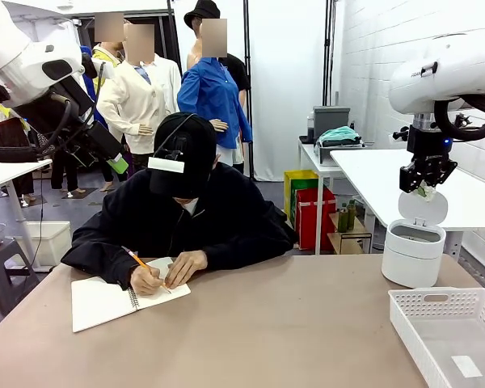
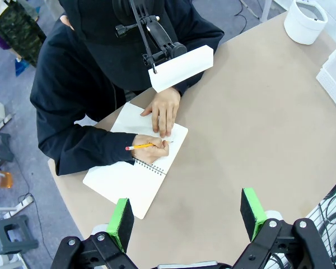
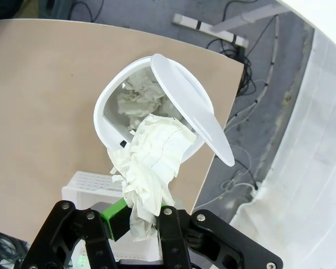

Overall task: Sort the paper based on its condition.
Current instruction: If a person hands you a paper, place it in the Organizing basket , and if it's crumpled, put it in the Trash can.

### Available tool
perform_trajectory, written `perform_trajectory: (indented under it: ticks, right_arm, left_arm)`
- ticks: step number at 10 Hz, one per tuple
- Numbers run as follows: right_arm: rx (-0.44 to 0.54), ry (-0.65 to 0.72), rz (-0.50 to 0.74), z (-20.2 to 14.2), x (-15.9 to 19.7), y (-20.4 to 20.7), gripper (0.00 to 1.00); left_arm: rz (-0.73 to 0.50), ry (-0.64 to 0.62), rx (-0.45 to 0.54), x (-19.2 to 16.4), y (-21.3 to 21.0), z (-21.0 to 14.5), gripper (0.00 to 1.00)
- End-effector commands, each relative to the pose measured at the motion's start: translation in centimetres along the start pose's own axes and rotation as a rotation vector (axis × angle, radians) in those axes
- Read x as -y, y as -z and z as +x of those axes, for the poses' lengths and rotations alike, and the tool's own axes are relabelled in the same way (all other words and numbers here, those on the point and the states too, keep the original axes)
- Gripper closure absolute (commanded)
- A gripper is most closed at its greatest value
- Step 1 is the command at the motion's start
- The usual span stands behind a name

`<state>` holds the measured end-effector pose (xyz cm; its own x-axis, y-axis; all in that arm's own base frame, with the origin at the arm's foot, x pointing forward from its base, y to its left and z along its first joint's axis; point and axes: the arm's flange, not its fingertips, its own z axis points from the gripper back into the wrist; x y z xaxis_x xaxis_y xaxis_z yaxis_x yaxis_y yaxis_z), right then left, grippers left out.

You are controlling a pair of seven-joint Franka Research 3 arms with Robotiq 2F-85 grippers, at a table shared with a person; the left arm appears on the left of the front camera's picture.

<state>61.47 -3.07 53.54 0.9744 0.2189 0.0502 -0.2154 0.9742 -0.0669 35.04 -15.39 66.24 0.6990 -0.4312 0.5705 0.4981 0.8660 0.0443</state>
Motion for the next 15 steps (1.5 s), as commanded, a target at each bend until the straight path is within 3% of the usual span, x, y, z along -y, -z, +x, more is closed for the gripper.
perform_trajectory:
  ticks: [1, 5, 6, 15]
  right_arm:
    - [0.000, 0.000, 0.000, 0.0, 0.0, 0.0, 0.85]
    - [0.015, 0.002, -0.021, 0.1, 0.5, 0.6, 0.11]
    - [0.012, -0.002, -0.013, -0.2, 0.4, 0.5, 0.00]
    - [0.008, -0.002, -0.003, 0.1, 0.2, 0.0, 0.00]
  left_arm:
    - [0.009, 0.004, 0.000, -0.1, -0.1, 0.0, 0.00]
    - [0.009, 0.004, 0.000, -0.1, -0.1, 0.0, 0.00]
    - [0.009, 0.004, 0.000, -0.1, -0.1, 0.0, 0.00]
    - [0.009, 0.004, 0.000, -0.1, -0.1, 0.0, 0.00]
